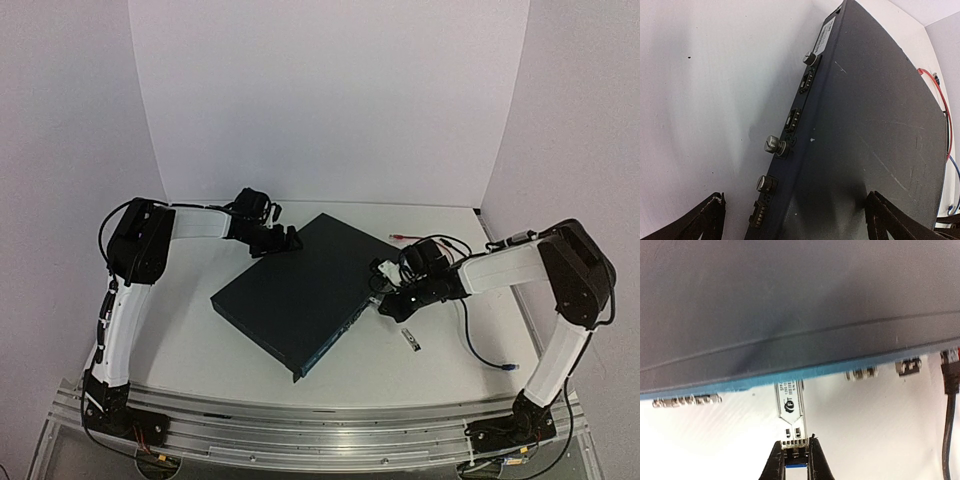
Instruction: Pull the plug from the switch port
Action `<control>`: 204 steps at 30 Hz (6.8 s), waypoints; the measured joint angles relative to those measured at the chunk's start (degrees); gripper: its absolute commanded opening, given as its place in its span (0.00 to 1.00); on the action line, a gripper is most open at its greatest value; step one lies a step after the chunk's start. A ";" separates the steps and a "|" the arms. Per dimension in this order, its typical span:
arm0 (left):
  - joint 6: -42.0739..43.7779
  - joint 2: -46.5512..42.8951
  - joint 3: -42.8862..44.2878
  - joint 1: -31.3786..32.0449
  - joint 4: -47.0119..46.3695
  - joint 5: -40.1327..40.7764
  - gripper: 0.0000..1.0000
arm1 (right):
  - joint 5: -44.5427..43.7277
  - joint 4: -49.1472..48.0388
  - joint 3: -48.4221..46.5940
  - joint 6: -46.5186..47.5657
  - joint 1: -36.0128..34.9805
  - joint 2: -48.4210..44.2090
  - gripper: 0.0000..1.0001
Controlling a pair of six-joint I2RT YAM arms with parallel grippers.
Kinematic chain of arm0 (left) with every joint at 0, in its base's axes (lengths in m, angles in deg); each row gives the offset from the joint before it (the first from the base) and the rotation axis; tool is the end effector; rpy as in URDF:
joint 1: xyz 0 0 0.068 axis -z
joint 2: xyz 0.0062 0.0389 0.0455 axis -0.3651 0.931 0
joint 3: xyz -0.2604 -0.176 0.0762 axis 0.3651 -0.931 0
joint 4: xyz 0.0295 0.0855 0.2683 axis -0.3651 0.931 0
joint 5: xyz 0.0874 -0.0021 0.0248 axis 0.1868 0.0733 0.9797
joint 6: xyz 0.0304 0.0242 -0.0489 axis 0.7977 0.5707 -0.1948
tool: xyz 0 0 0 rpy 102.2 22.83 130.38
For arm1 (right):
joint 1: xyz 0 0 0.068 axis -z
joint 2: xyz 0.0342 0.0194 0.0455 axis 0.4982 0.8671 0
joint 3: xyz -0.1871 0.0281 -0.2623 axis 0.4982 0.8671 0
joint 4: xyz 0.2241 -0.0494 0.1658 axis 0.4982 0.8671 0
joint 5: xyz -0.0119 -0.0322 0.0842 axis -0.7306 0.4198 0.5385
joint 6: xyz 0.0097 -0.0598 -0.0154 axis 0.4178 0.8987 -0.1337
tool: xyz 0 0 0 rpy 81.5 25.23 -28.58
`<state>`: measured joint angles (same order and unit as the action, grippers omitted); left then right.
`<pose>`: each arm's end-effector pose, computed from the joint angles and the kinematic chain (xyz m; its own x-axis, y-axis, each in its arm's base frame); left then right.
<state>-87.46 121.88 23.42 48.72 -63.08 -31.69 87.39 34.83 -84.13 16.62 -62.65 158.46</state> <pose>0.5131 -0.2811 0.1490 -0.8441 0.0072 -0.5362 0.3105 0.8218 -0.4777 0.3179 0.2111 0.1609 -0.5566 -0.5468 -0.6255 -0.6946 0.7193 -0.0108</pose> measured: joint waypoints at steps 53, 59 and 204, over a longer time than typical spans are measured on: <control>1.19 0.70 1.37 -0.11 0.06 -1.46 0.97 | -5.09 3.04 1.86 -6.37 3.09 -8.37 0.71; 1.26 3.77 7.31 -0.11 3.28 -1.48 0.97 | -2.95 0.23 -3.21 -4.08 6.30 -1.56 0.62; 0.55 9.05 15.74 -0.66 4.90 -3.07 0.95 | 0.74 -28.16 6.41 -5.37 6.37 5.07 0.02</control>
<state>-86.91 130.93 39.16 48.07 -58.19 -34.76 88.14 6.67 -77.72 11.26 -56.29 163.53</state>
